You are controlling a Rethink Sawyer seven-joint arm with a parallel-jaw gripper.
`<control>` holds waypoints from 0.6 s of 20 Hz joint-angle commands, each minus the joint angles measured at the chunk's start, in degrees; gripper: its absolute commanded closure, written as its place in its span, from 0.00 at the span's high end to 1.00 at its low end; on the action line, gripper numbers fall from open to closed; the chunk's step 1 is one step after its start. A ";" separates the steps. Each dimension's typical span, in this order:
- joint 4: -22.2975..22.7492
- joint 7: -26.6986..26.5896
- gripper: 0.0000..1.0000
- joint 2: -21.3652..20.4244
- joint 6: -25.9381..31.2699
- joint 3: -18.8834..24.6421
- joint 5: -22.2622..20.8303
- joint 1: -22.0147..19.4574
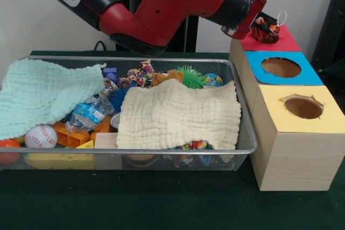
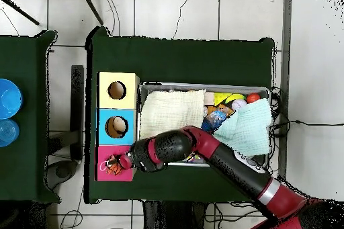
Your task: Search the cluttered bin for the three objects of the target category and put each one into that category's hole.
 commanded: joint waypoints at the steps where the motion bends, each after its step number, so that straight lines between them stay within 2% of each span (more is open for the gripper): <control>1: -2.37 -11.27 1.00 2.46 -0.96 -3.74 -3.38 0.31; 12: -2.46 -11.69 1.00 2.88 -1.03 -3.27 -3.99 0.04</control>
